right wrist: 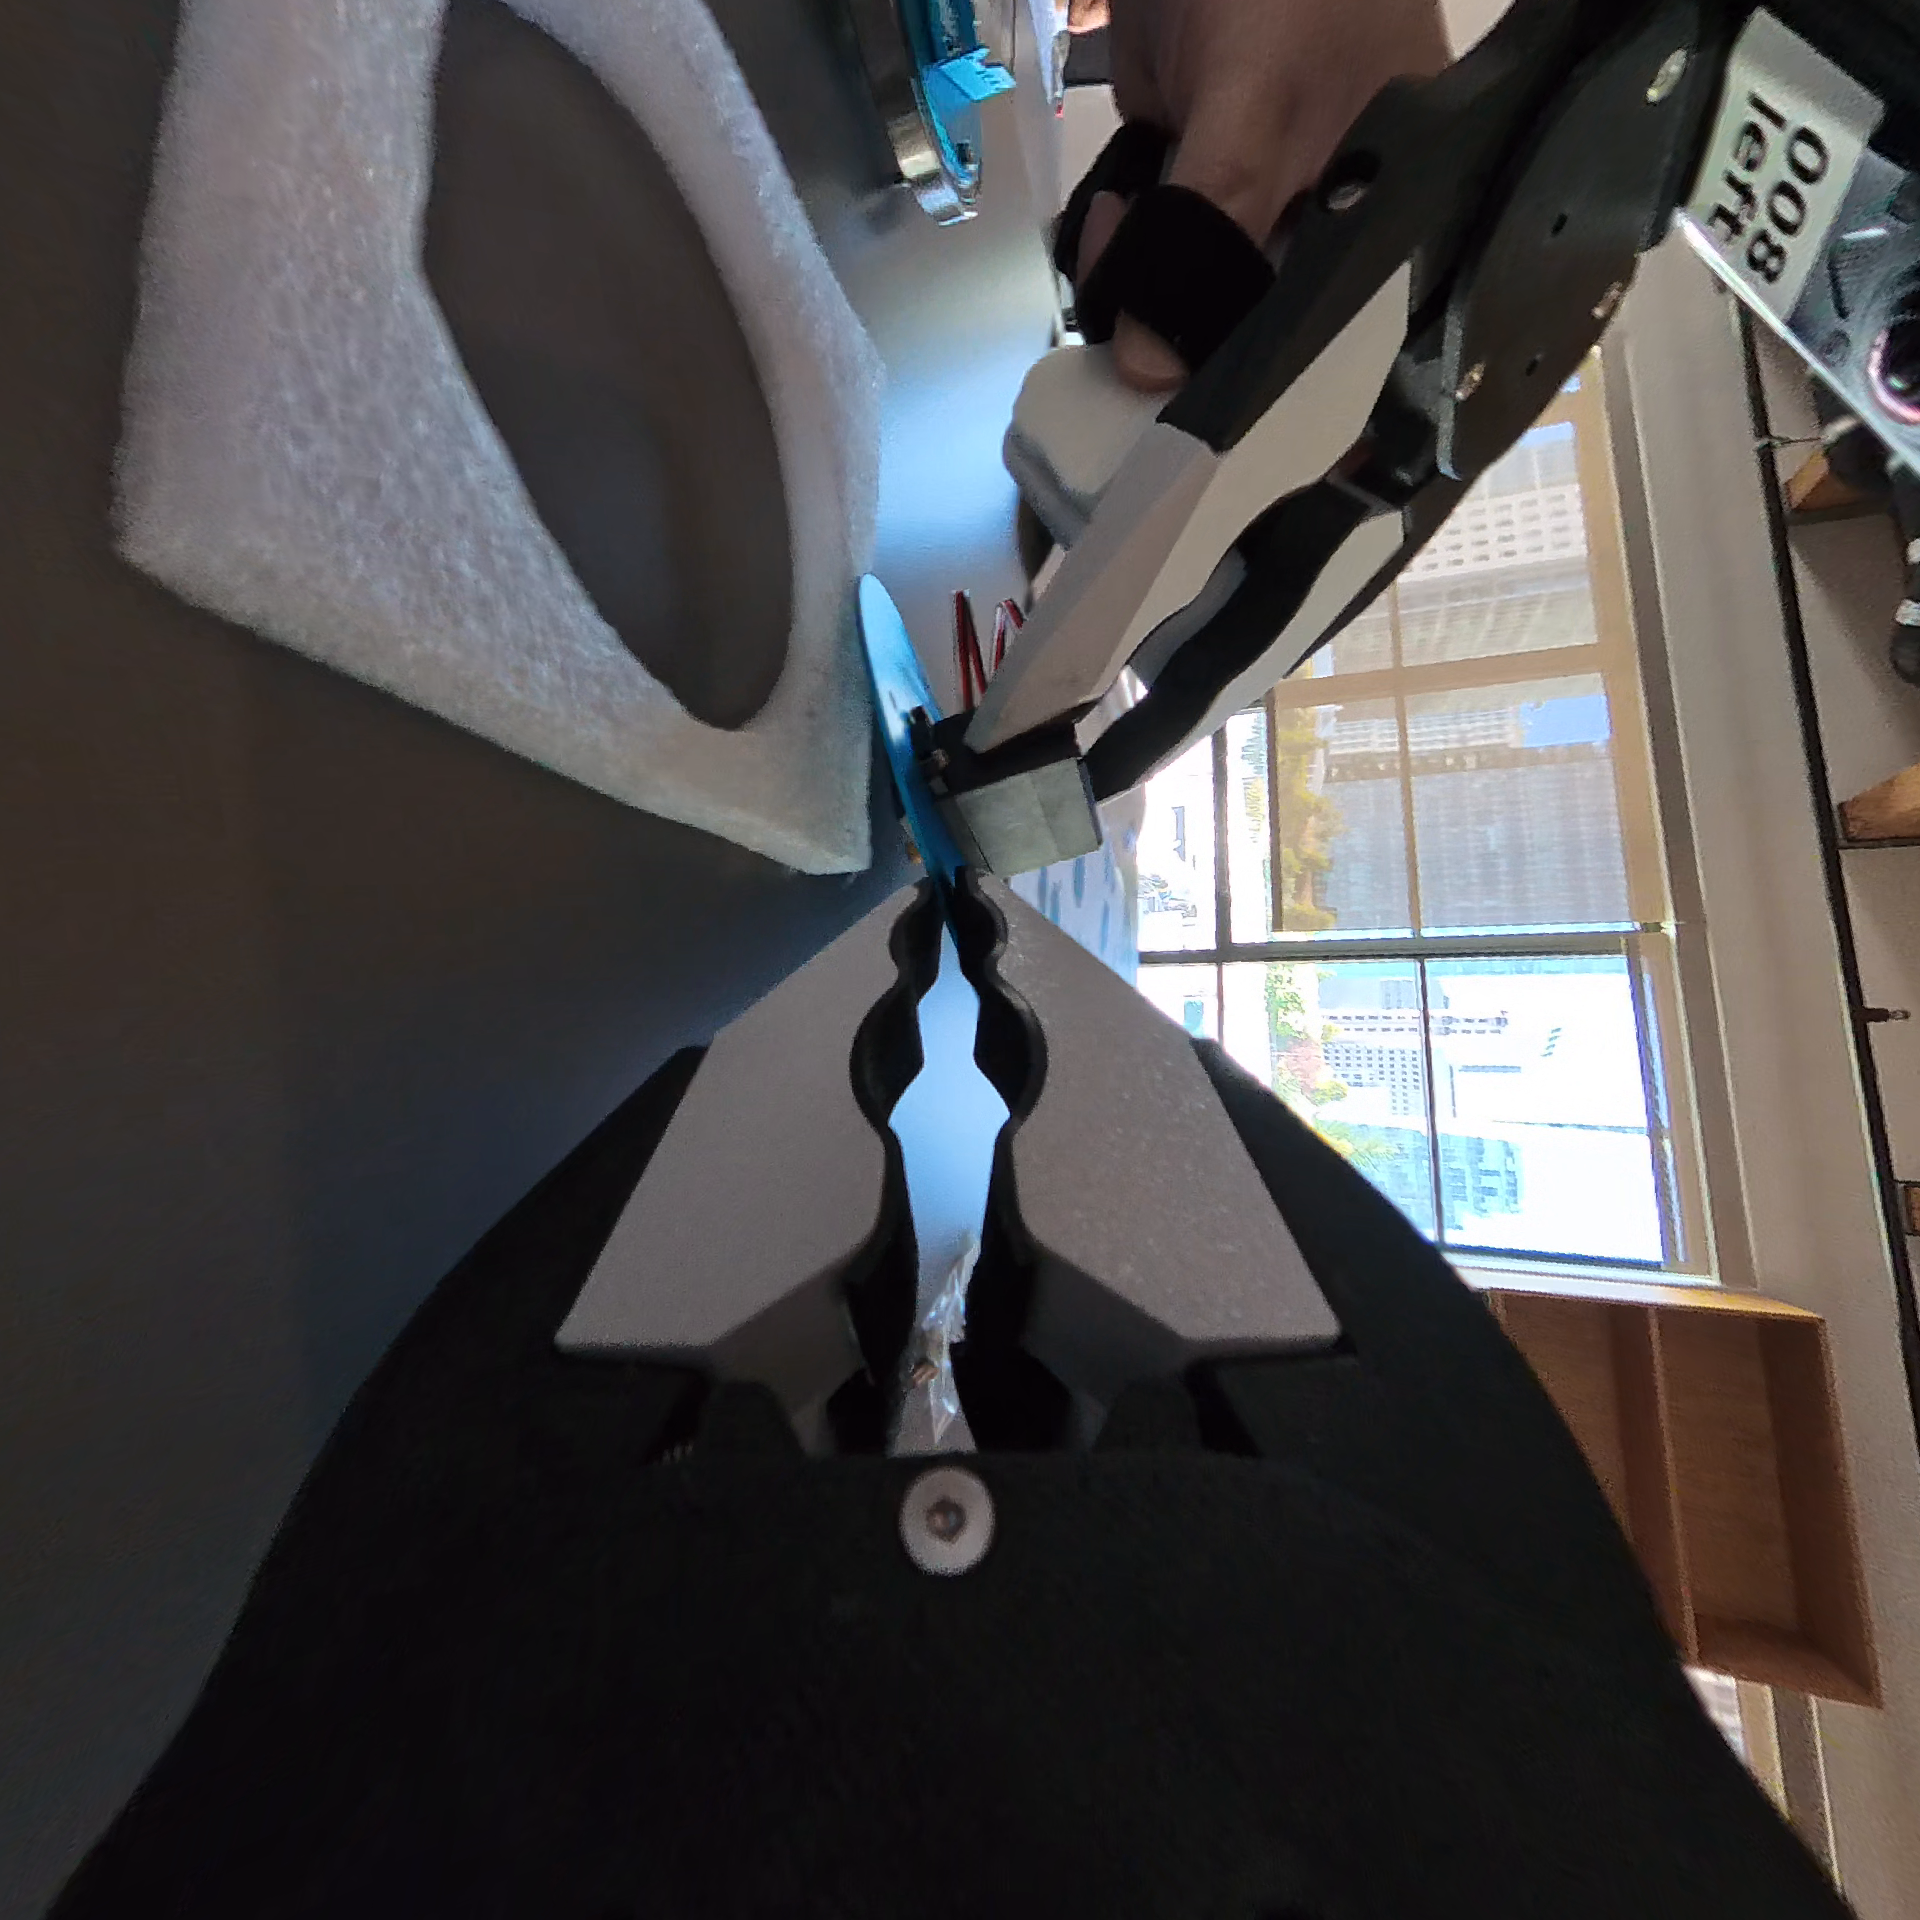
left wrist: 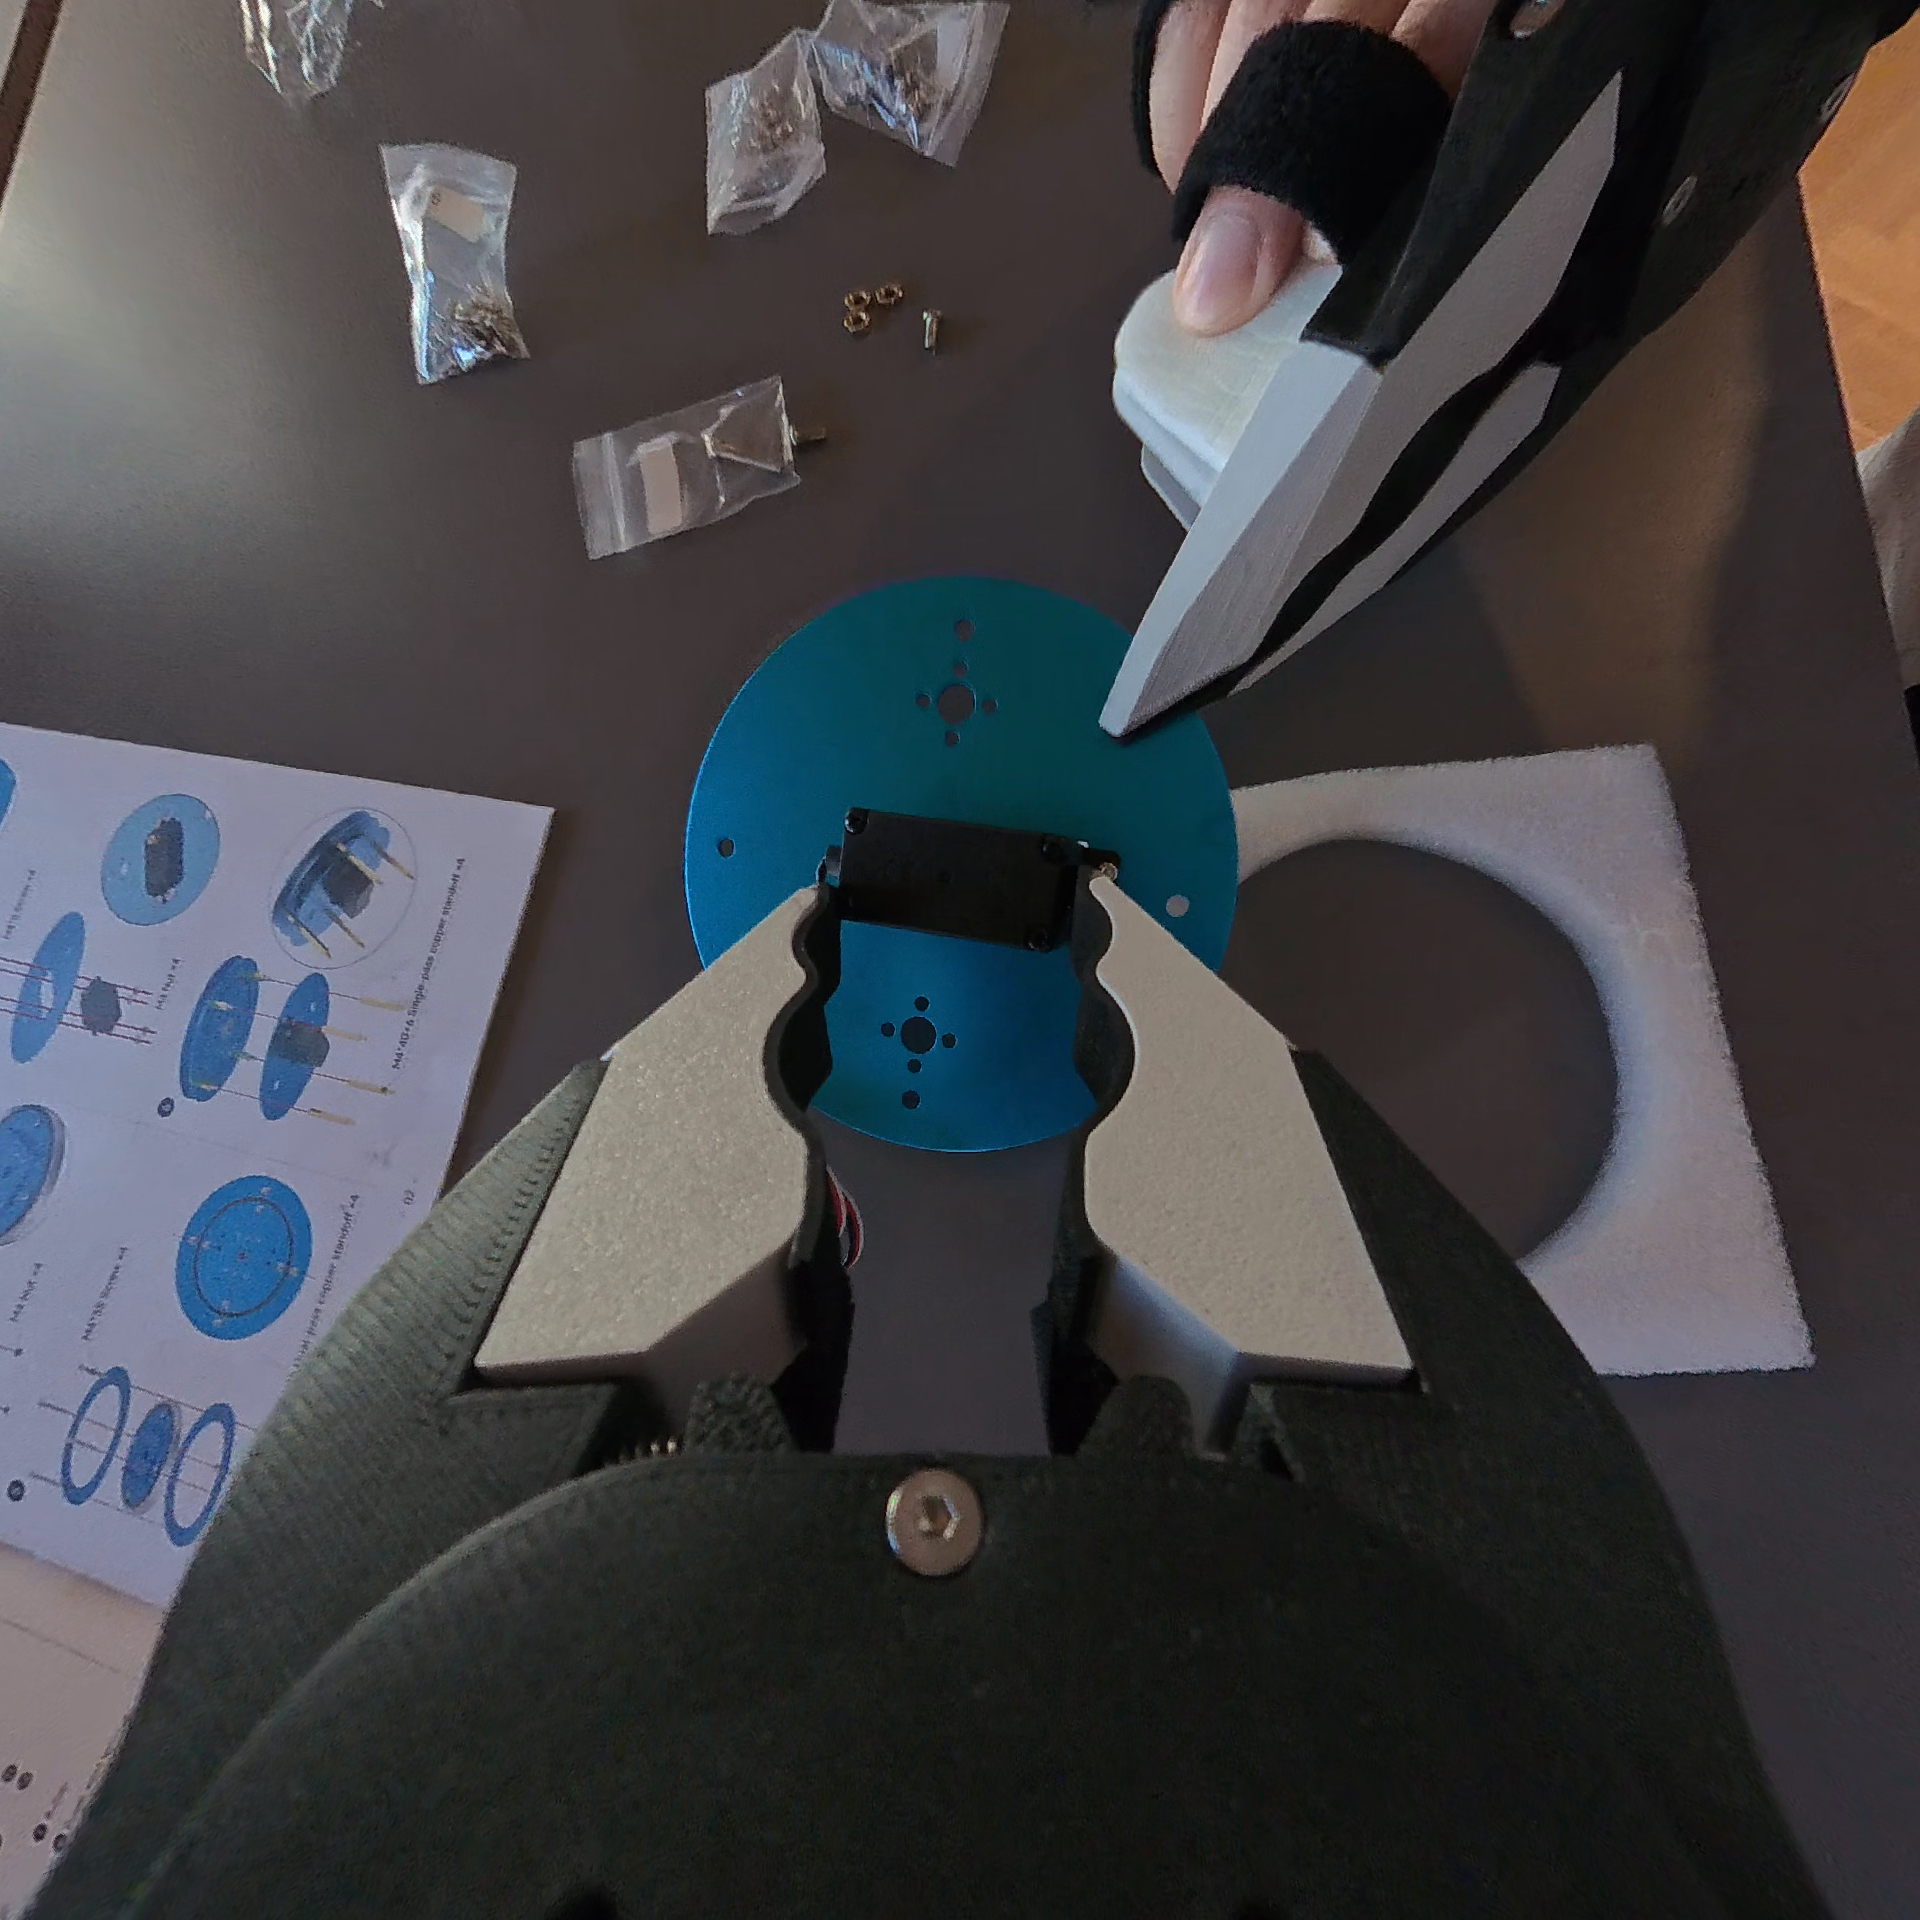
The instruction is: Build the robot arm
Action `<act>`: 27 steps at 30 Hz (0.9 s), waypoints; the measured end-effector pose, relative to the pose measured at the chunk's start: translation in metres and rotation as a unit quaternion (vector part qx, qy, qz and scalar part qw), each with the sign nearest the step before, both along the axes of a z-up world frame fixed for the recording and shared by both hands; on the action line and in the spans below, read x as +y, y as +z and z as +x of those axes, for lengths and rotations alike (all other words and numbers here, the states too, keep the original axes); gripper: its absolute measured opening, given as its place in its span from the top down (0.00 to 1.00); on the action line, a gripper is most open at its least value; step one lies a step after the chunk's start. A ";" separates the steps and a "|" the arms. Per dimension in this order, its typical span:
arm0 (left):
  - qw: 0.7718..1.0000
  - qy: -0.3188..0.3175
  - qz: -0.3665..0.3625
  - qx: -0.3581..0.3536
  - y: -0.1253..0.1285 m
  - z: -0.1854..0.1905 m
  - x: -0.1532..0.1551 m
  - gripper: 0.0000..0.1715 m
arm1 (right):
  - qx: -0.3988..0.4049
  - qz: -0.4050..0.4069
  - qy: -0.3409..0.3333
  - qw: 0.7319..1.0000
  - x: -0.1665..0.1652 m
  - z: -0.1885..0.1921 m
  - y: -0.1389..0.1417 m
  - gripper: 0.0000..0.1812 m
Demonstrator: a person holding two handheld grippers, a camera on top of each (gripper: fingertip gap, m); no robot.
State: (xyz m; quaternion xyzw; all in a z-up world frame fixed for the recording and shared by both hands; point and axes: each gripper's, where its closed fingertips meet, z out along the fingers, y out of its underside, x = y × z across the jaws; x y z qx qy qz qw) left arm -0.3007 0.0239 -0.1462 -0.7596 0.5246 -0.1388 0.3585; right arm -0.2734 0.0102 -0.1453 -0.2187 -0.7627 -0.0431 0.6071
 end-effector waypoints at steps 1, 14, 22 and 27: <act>1.000 -0.001 -0.004 0.003 -0.002 0.000 -0.001 0.74 | -0.005 0.000 0.003 1.000 -0.001 0.000 -0.003 0.99; 0.998 -0.019 -0.010 0.053 0.012 0.007 -0.013 0.74 | 0.032 -0.042 0.000 0.999 -0.016 0.005 0.013 0.99; 0.996 -0.026 -0.031 0.081 0.003 0.019 -0.025 0.74 | 0.015 -0.100 0.001 0.995 -0.029 0.017 0.002 0.99; 0.996 -0.023 -0.020 0.082 -0.003 0.028 -0.022 0.74 | -0.013 -0.128 -0.010 0.992 -0.026 0.025 -0.011 0.98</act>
